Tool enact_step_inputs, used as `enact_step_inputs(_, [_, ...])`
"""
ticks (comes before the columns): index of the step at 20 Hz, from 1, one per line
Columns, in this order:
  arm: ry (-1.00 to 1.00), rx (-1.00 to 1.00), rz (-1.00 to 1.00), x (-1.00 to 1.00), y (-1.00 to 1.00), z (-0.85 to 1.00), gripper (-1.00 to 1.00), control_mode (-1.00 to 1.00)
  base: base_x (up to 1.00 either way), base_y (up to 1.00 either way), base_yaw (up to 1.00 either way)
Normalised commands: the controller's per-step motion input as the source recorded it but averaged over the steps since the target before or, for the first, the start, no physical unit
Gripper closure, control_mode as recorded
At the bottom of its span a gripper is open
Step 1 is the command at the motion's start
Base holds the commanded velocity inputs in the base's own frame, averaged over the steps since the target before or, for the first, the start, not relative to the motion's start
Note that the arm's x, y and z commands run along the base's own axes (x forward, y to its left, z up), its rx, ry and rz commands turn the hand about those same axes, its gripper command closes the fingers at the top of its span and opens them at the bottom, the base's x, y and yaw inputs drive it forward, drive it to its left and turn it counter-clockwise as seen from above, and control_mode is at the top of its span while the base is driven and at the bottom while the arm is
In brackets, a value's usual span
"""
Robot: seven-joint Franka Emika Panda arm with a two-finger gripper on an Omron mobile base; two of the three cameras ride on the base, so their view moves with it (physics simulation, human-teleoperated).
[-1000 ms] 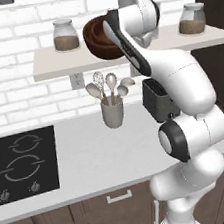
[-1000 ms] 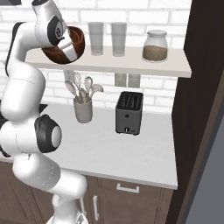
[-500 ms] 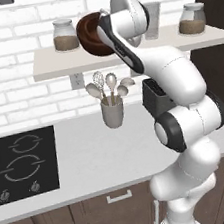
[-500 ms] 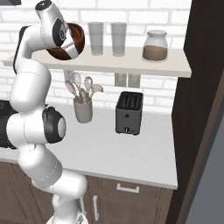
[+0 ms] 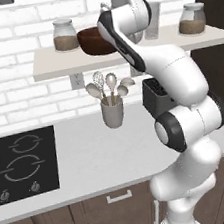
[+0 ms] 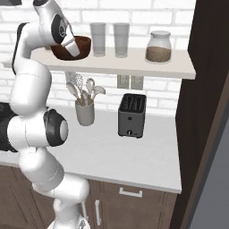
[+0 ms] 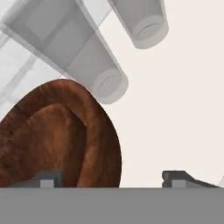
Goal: Pick up the bowls on the counter and stack them on top of one another in the open cabinet. Place the smaller bowl on top of the larger bowl.
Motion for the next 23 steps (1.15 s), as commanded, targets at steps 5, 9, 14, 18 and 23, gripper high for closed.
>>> enact_step_inputs(5, [-0.4, 0.09, 0.06, -0.99, -0.78, -0.01, -1.0, -1.0, 0.0, 0.0, 0.0])
enact_step_inputs(9, [-0.37, 0.14, 0.02, -1.0, -1.0, -0.64, -1.0, -1.0, 0.0, 0.0, 0.0])
enact_step_inputs(14, [-0.18, 0.05, 0.0, -1.0, -1.0, -1.0, -1.0, -1.0, 0.0, 0.0, 0.0])
enact_step_inputs(18, [-0.01, -0.01, 0.01, -1.0, -1.0, -1.0, -1.0, -1.0, 0.0, 0.0, 0.0])
enact_step_inputs(23, [-0.04, 0.01, 0.05, -0.93, -0.89, -0.82, -1.0, -1.0, 0.0, 0.0, 0.0])
